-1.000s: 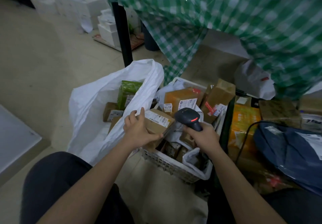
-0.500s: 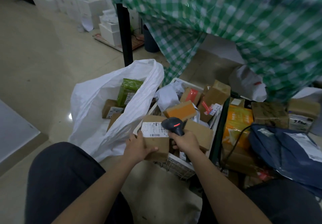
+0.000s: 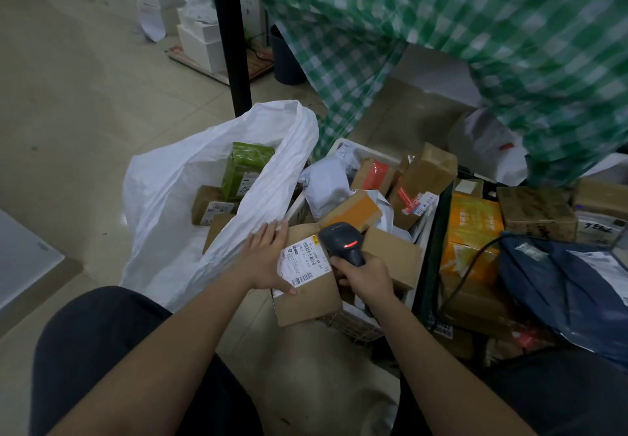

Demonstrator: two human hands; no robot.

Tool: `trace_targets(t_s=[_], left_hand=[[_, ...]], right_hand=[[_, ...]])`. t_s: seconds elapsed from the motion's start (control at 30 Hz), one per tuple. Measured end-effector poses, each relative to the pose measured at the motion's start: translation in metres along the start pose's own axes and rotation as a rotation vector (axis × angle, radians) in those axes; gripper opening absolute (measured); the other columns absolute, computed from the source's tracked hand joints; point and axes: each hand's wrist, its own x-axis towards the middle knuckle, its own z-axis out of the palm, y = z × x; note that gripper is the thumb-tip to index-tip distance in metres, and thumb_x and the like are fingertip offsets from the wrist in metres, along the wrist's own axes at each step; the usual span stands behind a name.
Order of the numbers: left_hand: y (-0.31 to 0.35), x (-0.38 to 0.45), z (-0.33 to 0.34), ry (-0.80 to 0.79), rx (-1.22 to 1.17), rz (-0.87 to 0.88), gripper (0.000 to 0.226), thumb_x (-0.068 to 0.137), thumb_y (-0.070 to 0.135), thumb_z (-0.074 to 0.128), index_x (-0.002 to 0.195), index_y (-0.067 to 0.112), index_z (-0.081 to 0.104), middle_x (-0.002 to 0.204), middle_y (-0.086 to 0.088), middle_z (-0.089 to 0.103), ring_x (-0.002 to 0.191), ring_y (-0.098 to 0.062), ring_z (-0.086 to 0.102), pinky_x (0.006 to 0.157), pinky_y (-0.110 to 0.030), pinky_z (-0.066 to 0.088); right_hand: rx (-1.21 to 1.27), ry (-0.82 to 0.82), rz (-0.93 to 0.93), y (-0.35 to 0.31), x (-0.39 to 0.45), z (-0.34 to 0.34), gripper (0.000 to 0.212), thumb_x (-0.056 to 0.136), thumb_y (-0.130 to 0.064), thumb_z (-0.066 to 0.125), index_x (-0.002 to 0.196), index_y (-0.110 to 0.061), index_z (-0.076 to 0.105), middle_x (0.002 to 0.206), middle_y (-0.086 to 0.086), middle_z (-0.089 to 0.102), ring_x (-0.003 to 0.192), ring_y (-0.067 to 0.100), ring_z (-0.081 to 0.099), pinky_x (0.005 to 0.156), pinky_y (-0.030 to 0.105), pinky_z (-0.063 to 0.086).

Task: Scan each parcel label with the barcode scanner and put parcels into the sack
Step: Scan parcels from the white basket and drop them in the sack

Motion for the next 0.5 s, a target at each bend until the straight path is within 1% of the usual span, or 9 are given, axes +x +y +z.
trace_targets(t_s=[0.07,0.13,0.17,0.23,0.33,0.4,0.43,0.5], left_hand=[[0.000,0.005,-0.003,0.002,-0.071,-0.022,0.133,0.064,0.067,0.074,0.152,0.013,-0.010,0.161,-0.010,-0.002,0.148,-0.030,0.002,0.118,-0.047,0.013],[0.002,0.008,-0.002,0.064,-0.201,-0.110,0.121,0.067,0.064,0.074,0.153,0.015,0.004,0.157,-0.013,0.014,0.143,-0.034,0.014,0.113,-0.047,0.023],[0.003,0.009,-0.001,0.084,-0.245,-0.159,0.117,0.067,0.064,0.073,0.152,0.016,0.009,0.154,-0.014,0.017,0.141,-0.036,0.016,0.111,-0.048,0.025],[0.005,0.010,0.006,0.117,-0.322,-0.262,0.110,0.067,0.066,0.072,0.150,0.017,0.017,0.147,-0.016,0.022,0.138,-0.037,0.016,0.110,-0.047,0.025],[0.011,0.004,0.015,0.221,-0.409,-0.397,0.101,0.070,0.067,0.069,0.143,0.011,0.028,0.140,-0.018,0.028,0.134,-0.036,0.021,0.106,-0.045,0.028],[0.013,0.000,0.021,0.268,-0.418,-0.463,0.102,0.070,0.070,0.067,0.141,0.007,0.029,0.141,-0.019,0.031,0.134,-0.036,0.026,0.106,-0.045,0.030],[0.010,0.000,0.025,0.281,-0.432,-0.478,0.103,0.070,0.071,0.066,0.141,0.006,0.030,0.141,-0.018,0.033,0.134,-0.035,0.029,0.106,-0.046,0.032],[0.005,-0.002,0.030,0.268,-0.539,-0.498,0.100,0.070,0.070,0.066,0.139,0.006,0.033,0.140,-0.017,0.039,0.131,-0.034,0.038,0.104,-0.047,0.038]], right_hand=[[-0.054,0.009,-0.013,-0.002,-0.004,-0.003,0.045,0.050,-0.060,0.071,0.074,-0.022,0.068,0.073,0.004,0.072,0.076,0.024,0.070,0.078,0.048,0.058],[-0.115,0.029,-0.018,-0.003,-0.009,-0.008,0.031,0.064,-0.051,0.075,0.072,-0.022,0.066,0.069,0.003,0.069,0.071,0.021,0.067,0.068,0.038,0.056],[-0.128,0.038,-0.017,-0.003,-0.012,-0.011,0.024,0.073,-0.043,0.075,0.071,-0.022,0.064,0.066,0.003,0.066,0.067,0.019,0.063,0.063,0.033,0.051],[-0.136,0.061,-0.016,0.002,-0.012,-0.015,0.022,0.081,-0.033,0.074,0.070,-0.019,0.061,0.063,0.001,0.060,0.064,0.018,0.058,0.062,0.031,0.047],[-0.132,0.106,-0.015,0.007,-0.010,-0.016,0.024,0.083,-0.033,0.072,0.071,-0.017,0.060,0.066,0.002,0.061,0.070,0.021,0.059,0.068,0.035,0.049],[-0.132,0.088,-0.010,0.007,-0.008,-0.013,0.021,0.081,-0.035,0.073,0.072,-0.021,0.061,0.071,0.002,0.064,0.076,0.023,0.062,0.071,0.038,0.051],[-0.138,0.075,-0.017,0.006,-0.007,-0.010,0.020,0.080,-0.036,0.074,0.073,-0.024,0.060,0.075,0.001,0.065,0.079,0.023,0.062,0.072,0.037,0.050],[-0.178,0.072,-0.042,0.004,-0.006,-0.004,0.019,0.080,-0.039,0.074,0.078,-0.027,0.059,0.084,0.001,0.067,0.085,0.022,0.062,0.072,0.032,0.045]])
